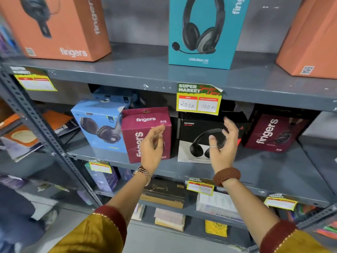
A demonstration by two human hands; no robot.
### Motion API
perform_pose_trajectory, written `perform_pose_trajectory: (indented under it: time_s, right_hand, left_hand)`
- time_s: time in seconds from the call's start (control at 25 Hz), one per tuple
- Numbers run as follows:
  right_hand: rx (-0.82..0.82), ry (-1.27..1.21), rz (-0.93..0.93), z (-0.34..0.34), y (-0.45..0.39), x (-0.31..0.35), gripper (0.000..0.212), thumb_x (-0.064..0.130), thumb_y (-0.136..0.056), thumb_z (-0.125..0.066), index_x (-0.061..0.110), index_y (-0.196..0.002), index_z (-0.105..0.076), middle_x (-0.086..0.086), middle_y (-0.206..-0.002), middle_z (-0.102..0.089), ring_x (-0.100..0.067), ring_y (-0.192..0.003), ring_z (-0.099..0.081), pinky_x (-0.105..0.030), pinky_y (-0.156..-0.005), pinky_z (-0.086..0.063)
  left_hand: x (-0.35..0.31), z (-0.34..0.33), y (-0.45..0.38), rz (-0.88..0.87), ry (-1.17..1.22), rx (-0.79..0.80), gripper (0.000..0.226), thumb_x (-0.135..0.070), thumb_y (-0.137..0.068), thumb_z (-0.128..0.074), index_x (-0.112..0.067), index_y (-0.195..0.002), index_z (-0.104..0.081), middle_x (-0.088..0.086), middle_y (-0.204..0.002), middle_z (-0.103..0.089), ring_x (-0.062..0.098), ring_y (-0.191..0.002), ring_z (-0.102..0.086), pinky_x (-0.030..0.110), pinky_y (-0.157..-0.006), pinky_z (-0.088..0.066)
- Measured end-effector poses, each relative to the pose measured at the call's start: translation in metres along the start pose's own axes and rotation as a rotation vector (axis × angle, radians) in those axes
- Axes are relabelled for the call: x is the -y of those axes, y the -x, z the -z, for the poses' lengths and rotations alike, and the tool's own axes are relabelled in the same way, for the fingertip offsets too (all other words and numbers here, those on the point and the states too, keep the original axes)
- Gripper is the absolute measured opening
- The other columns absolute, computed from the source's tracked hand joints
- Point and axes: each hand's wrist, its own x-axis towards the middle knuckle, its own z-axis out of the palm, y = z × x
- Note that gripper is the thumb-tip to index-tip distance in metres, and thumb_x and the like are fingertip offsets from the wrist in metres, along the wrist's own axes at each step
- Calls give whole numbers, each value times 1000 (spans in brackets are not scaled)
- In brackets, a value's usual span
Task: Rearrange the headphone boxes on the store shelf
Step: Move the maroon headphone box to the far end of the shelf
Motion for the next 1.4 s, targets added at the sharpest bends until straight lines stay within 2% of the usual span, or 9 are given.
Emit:
perform_pose_trajectory:
  time_s: [0.16, 0.32, 0.52, 0.68, 0.76, 0.88, 1.08, 1.2, 1.4]
  right_hand:
    - [267, -24, -82, -46, 24, 11, 49, -4, -81, -55, 15, -126, -49, -6, -131, -50, -18, -116, -52, -29, -98, -46]
    - [448, -76, -445, -90, 28, 13, 55, -1, -89, -47, 15, -140, -34, -9, -149, -36, -27, -134, -39, -29, -105, -34]
    - [522, -92, -605, -116, 23, 9, 62, 4, -92, -44, 15, -147, -17, -9, -153, -28, -23, -141, -27, -33, -111, -26]
    - [581, -114, -592, -105, 29, 9, 62, -2, -90, -43, 15, -146, -22, -9, -154, -27, -22, -143, -24, -34, -115, -23]
    - [590, -142, -582, -88, 37, 12, 62, -4, -89, -44, 14, -145, -24, -10, -153, -29, -21, -142, -26, -34, -115, -24]
    - [607, -171, -543, -54, 52, 19, 60, -5, -88, -46, 13, -143, -28, -9, -151, -33, -20, -140, -30, -30, -112, -26]
    - [597, -195, -541, 51, 88, 20, 60, -11, -86, -42, 12, -141, -35, -8, -147, -41, -20, -137, -37, -33, -112, -31]
    - [541, -225, -554, 128, 98, 14, 61, -17, -86, -35, 10, -141, -34, -9, -146, -40, -21, -137, -35, -40, -114, -30]
    - [377, -215, -554, 238, 87, 3, 61, -17, -86, -32, 12, -140, -35, -7, -146, -40, -20, -136, -36, -29, -108, -33]
  left_hand:
    - [8, 51, -1, 25, -30, -150, 37, -4, -90, -46, -26, -118, -56, -11, -107, -64, 2, -85, -61, 15, -74, -52]
    - [18, 79, -19, 167, -111, -195, 38, -19, -93, -46, -21, -131, -41, 6, -139, -47, 18, -122, -49, 47, -101, -46]
    - [31, 86, -27, 373, -27, -104, 41, -29, -98, -36, -15, -136, -40, 9, -131, -56, 21, -109, -57, 40, -97, -47]
    - [31, 87, -11, 414, 35, -115, 39, -29, -98, -36, -15, -134, -43, 4, -117, -61, 6, -86, -61, 17, -66, -51]
    - [25, 84, 9, 388, 61, -130, 38, -27, -98, -36, -17, -135, -42, -2, -110, -60, -1, -83, -58, 7, -56, -48]
    - [16, 83, 44, 316, 43, -164, 39, -25, -98, -38, -15, -136, -45, -1, -114, -61, -5, -86, -57, 1, -59, -45]
    - [-13, 45, 141, 305, 140, -163, 41, -47, -95, -35, -31, -127, -55, -8, -120, -64, 3, -107, -60, 21, -89, -48]
    - [-45, -2, 191, 287, 205, -94, 48, -54, -92, -27, -33, -129, -51, -14, -115, -63, -6, -104, -59, 10, -79, -48]
    - [-84, -92, 227, 258, 239, 26, 34, -47, -95, -27, -40, -115, -54, -22, -101, -63, -19, -84, -61, 2, -67, -45]
